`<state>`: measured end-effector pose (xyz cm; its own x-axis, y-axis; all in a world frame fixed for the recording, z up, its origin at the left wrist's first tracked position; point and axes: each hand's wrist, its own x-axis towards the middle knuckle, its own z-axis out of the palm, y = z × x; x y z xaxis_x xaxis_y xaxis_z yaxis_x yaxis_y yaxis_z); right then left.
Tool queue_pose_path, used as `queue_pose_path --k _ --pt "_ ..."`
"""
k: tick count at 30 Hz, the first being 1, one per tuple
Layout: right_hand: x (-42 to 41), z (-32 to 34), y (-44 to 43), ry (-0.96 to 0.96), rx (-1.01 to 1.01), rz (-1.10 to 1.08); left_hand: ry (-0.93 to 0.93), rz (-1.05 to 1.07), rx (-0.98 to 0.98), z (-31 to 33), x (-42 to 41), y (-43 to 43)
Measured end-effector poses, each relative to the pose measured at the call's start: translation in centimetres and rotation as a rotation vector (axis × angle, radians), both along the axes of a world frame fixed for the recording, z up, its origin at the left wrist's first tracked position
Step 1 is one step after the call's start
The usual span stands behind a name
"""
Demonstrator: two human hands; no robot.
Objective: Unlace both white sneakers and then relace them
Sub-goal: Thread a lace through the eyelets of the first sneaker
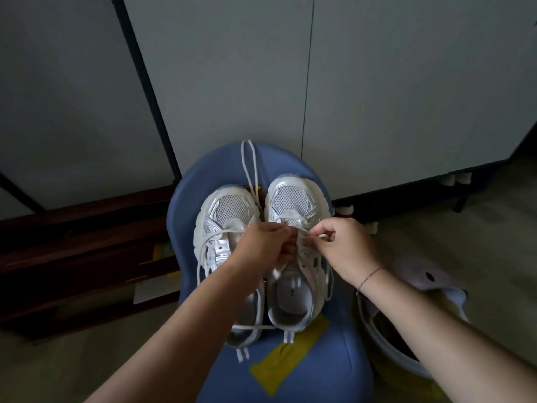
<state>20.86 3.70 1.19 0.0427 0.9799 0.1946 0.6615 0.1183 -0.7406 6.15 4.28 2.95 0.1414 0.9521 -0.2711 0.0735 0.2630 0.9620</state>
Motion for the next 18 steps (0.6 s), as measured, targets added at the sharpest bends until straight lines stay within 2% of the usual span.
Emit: queue_pose_path --k 5,12,18 --pt "-0.2 0.7 0.5 -0.149 0.013 -0.039 -0.036 -0.007 -0.039 -0.6 -0.2 0.5" --pt "0.1 1.3 0.6 -0.256 0.006 -0.060 -0.108 -0.019 -0.085 -0.7 -0.3 0.4" --pt "-1.0 2.3 -0.1 -0.549 0.108 0.009 -0.119 -0.021 -0.077 -0.8 -0.2 0.3"
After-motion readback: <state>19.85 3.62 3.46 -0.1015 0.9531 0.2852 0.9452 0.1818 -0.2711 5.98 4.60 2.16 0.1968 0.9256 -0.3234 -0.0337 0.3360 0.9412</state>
